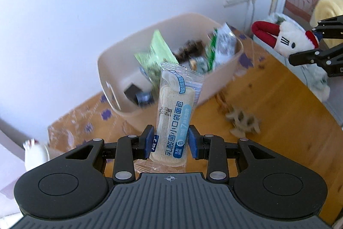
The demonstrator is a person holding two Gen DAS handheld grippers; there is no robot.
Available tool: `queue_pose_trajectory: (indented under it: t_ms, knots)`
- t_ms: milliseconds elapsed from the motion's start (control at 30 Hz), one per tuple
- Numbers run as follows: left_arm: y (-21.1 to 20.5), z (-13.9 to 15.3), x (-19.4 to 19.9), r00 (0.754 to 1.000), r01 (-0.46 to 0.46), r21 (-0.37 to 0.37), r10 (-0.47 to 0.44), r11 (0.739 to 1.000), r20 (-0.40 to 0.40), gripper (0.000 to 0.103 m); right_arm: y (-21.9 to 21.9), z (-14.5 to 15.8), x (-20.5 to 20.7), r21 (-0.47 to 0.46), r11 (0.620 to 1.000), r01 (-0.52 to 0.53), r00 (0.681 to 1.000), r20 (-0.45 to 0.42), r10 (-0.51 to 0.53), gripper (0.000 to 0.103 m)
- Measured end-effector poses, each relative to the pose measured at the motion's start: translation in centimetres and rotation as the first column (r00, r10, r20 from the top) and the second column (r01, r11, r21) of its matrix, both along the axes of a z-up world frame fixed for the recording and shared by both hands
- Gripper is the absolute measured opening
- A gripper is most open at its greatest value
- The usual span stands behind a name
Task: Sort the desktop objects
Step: 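Carry the bread packet and plush toy to the beige basket and release them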
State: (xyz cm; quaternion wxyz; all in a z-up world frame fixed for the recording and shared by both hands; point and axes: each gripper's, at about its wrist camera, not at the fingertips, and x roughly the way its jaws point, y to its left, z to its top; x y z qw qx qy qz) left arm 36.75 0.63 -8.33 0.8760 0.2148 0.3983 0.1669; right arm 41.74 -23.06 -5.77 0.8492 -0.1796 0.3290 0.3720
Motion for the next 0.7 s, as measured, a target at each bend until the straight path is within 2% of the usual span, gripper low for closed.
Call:
queue_pose_trajectory:
  t_ms: [200, 400, 533, 700]
  knots:
    - [0.9, 1.7, 3.8, 1.0, 0.007, 0.038, -0.007, 0.999, 0.016, 0.035, 2.7, 0.2, 3.1, -0.024, 1.0, -0.009, 0.999, 0.038, 0.009, 0.043]
    - [2.8, 2.7, 7.8, 0.995, -0.056, 0.026, 0.054, 0.998, 0.078, 0.035, 6.1, -1.1, 6.3, -0.054, 0.998, 0.011, 0.999, 0.053, -0.008, 0.043]
    - [3.3, 2.5, 9.5, 0.984, -0.092, 0.035, 0.085, 0.995, 0.156, 0.035, 8.1, -2.3, 8.1, -0.061, 0.997, 0.04, 0.998, 0.047, -0.037, 0.043]
    - [4.2, 1.2, 11.5, 0.983, -0.121, 0.022, 0.117, 0.992, 0.139, 0.035, 10.6, -3.9, 9.4, -0.077, 0.995, 0.066, 0.997, 0.049, -0.062, 0.043]
